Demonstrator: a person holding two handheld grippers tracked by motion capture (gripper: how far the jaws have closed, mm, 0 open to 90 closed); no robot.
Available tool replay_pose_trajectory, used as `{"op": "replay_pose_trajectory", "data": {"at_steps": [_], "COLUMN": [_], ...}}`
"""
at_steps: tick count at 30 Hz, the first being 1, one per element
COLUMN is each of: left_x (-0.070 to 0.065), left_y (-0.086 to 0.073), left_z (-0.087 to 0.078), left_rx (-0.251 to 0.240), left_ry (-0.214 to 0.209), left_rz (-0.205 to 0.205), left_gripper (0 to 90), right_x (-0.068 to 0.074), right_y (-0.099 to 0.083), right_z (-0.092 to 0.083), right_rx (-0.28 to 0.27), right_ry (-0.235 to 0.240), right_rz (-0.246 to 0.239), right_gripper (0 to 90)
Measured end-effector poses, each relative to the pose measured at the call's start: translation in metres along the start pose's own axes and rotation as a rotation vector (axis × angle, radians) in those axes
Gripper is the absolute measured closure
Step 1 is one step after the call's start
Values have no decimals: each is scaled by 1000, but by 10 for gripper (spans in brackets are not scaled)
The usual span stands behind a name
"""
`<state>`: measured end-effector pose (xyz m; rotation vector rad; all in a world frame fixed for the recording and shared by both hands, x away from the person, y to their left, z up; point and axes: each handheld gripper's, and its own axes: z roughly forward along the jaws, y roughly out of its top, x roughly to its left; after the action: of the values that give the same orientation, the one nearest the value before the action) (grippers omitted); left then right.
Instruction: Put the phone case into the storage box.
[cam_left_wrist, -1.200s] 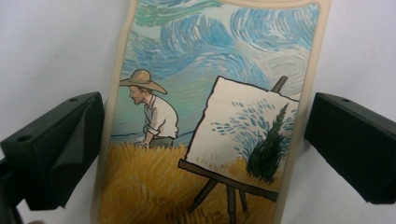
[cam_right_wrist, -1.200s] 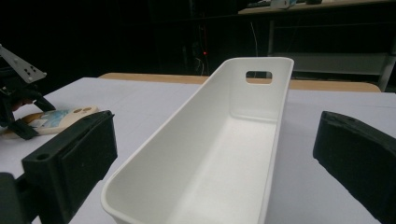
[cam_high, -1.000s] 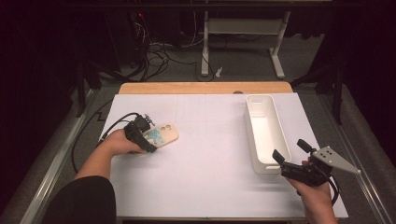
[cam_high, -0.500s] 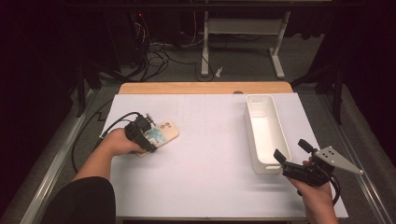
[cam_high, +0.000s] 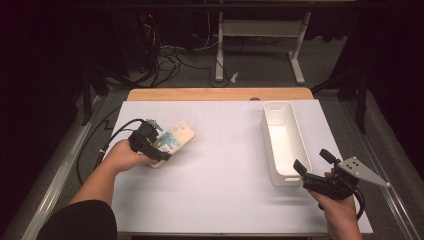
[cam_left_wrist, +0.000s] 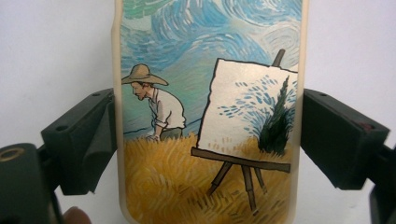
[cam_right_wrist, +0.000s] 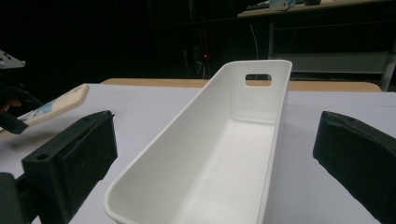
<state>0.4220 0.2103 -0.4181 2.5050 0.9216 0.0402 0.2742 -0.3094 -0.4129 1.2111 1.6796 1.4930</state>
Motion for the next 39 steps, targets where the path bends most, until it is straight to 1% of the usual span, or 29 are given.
{"op": "replay_pose_trajectory", "data": {"at_steps": [2,3,4,7,8,10,11,12,13,14,15,16,20,22,23,24,25,28,31,34,39], "left_x": [-8,-11,-13,-23,-27,-35,-37,-41,-45,-50,-55,-58,-73,-79,-81,-84,-87,-93,-101,-105,-105], "left_y": [0,0,-1,-6,-8,-14,-16,-19,-22,-25,-28,-31,-42,-47,-48,-49,-49,-48,-46,-47,-49], "left_z": [-3,-3,-4,-6,-6,-7,-7,-7,-6,-4,-3,-2,2,5,6,9,13,18,23,30,31], "left_rx": [-25,-37,-40,-50,-58,-75,-88,-104,-109,-111,-125,-142,-201,-248,-258,-268,-275,-289,-328,-347,-382], "left_ry": [8,5,0,6,8,2,-6,-25,-40,-43,-47,-63,-72,-84,-86,-81,-86,-90,-89,-95,-88], "left_rz": [9,6,2,2,5,-3,-6,-17,-20,-14,-11,-16,-16,-24,-26,-21,-11,4,30,48,41], "left_gripper": [123,123,123,123,123,123,123,123,123,122,122,122,122,122,122,122,122,121,120,121,121], "right_x": [0,0,0,0,1,0,0,0,0,0,1,1,2,3,3,3,4,5,6,7,10], "right_y": [0,0,0,1,1,1,1,1,1,1,1,1,1,1,1,1,1,1,1,0,0], "right_z": [0,0,0,0,0,0,0,0,0,0,0,0,0,1,1,1,1,2,3,3,5], "right_rx": [-1,-2,-2,-3,-3,-3,-3,-3,-3,-3,-2,-1,-1,-3,-1,-1,-1,2,5,7,10], "right_ry": [1,1,1,3,3,4,5,5,6,7,9,10,13,15,16,16,17,19,22,21,24], "right_rz": [1,1,1,4,5,2,2,1,1,-3,-6,-7,-10,-14,-16,-16,-16,-21,-30,-43,-53], "right_gripper": [1,1,1,1,1,1,1,1,1,1,1,1,1,1,1,1,1,1,1,1,0]}}
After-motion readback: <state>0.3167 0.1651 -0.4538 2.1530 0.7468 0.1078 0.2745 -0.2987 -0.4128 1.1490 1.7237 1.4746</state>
